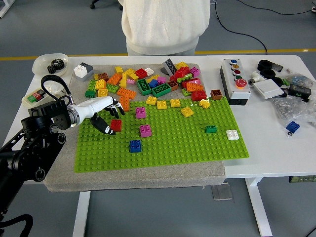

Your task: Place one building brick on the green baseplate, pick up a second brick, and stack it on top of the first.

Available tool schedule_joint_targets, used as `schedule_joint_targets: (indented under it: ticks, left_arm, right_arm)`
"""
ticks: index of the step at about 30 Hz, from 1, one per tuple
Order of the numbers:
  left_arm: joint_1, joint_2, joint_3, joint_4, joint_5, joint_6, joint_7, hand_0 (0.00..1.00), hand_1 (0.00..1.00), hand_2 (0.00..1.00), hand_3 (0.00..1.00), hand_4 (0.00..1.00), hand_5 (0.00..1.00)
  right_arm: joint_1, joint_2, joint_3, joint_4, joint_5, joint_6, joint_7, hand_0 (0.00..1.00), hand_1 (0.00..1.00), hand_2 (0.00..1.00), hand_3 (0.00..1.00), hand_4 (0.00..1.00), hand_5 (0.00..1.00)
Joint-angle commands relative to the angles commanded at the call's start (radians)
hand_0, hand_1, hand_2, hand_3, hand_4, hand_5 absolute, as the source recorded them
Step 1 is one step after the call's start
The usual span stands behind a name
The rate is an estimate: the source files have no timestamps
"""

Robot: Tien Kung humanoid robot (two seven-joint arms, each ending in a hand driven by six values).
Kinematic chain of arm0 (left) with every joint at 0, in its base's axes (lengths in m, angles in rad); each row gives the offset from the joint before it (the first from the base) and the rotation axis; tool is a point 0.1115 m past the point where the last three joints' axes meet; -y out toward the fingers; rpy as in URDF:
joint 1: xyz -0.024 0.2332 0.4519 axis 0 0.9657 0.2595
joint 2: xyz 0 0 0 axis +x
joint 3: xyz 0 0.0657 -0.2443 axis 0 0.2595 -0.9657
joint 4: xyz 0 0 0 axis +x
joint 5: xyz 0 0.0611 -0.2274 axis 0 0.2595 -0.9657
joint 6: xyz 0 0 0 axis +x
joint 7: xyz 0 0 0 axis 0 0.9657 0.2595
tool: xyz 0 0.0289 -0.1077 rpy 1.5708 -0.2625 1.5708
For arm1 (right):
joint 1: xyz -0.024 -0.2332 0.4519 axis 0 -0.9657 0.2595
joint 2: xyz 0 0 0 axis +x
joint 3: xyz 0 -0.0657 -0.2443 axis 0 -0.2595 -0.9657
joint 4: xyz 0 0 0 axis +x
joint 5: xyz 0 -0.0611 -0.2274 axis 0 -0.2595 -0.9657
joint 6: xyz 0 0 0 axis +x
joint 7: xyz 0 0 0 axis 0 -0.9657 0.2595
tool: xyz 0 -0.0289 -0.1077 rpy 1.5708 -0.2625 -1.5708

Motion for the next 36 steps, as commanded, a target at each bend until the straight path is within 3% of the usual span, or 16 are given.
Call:
schedule_joint_targets:
  ticks: [27, 28, 33, 34, 36]
  left_arm:
    - [0.005, -0.005, 0.011, 0.016, 0.000, 0.029, 0.013, 0.592, 0.513, 0.496, 0.520, 0.863, 0.002]
    - [0.005, -0.005, 0.011, 0.016, 0.000, 0.029, 0.014, 0.567, 0.473, 0.477, 0.515, 0.886, 0.002]
    - [0.008, -0.007, 0.012, 0.015, 0.000, 0.035, 0.022, 0.567, 0.473, 0.477, 0.515, 0.886, 0.002]
    - [0.009, -0.007, 0.012, 0.015, 0.000, 0.036, 0.024, 0.556, 0.459, 0.469, 0.523, 0.949, 0.002]
    - [0.010, -0.008, 0.011, 0.014, 0.000, 0.040, 0.027, 0.556, 0.459, 0.469, 0.523, 0.949, 0.002]
  right_arm:
    - [0.000, 0.000, -0.005, 0.000, 0.000, 0.001, 0.001, 0.742, 0.645, 0.715, 0.608, 0.829, 0.404]
    - [0.000, 0.000, -0.005, 0.000, 0.000, 0.002, 0.001, 0.742, 0.645, 0.715, 0.609, 0.830, 0.403]
    - [-0.001, 0.001, -0.006, 0.000, -0.001, 0.002, 0.001, 0.742, 0.645, 0.715, 0.609, 0.830, 0.403]
    - [-0.001, 0.001, -0.006, 0.000, -0.002, 0.002, 0.001, 0.742, 0.646, 0.715, 0.609, 0.830, 0.404]
    - [-0.002, 0.000, -0.006, 0.000, -0.002, 0.002, 0.001, 0.742, 0.646, 0.715, 0.609, 0.830, 0.404]
